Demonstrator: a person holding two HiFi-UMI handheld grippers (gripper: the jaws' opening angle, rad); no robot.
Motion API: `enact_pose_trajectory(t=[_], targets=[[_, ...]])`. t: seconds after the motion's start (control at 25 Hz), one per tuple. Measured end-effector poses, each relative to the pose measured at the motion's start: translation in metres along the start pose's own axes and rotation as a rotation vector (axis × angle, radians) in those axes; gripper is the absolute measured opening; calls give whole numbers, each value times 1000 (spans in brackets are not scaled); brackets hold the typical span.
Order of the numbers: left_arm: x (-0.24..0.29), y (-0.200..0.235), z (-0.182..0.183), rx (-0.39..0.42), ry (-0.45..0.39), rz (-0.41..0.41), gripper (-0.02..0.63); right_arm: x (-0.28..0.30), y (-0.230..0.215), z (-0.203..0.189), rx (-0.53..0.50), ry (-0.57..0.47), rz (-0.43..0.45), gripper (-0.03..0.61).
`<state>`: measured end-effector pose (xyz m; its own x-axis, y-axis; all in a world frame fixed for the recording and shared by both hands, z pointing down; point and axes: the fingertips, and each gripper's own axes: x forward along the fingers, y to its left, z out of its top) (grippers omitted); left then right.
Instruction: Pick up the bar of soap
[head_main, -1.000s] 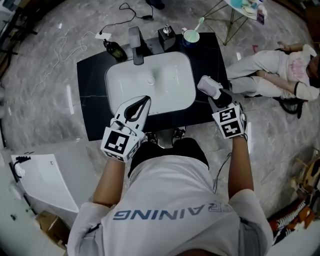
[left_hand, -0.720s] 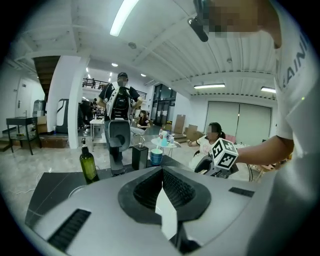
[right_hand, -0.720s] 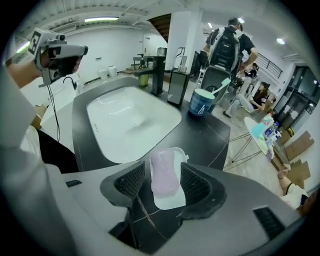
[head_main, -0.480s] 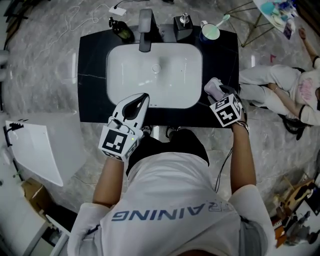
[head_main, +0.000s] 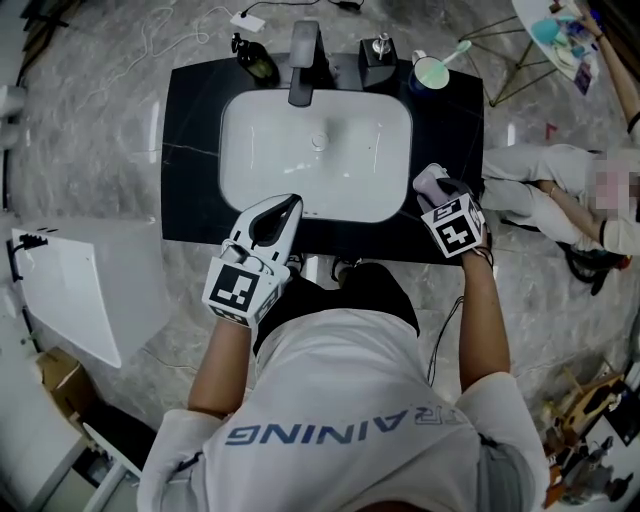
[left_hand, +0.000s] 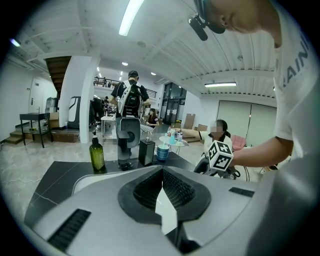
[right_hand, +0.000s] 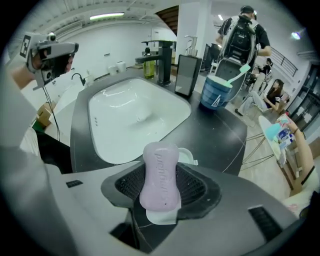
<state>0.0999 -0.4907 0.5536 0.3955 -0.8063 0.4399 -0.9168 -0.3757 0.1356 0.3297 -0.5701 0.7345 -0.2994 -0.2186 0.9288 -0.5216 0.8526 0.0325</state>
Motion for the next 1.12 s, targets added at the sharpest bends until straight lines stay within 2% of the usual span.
enact_pose_trajectory(t=[0.2, 0.48, 0.76, 0.92, 1.12], targets=[[-4, -2, 15, 34, -24, -30, 5, -45, -7, 25, 88, -152, -93, 201], [-13, -10, 48, 103, -79, -115, 5, -110, 5, 49, 211, -303, -204, 201], [-33, -13, 83, 155, -150, -221, 5, -168, 34, 62, 357, -453, -305, 201], [-43, -14, 94, 181, -174, -276, 5, -200, 58, 71, 438, -535, -334, 201], [-58, -8, 103, 207, -202, -334, 5, -239, 88, 89, 460, -637, -428, 201]])
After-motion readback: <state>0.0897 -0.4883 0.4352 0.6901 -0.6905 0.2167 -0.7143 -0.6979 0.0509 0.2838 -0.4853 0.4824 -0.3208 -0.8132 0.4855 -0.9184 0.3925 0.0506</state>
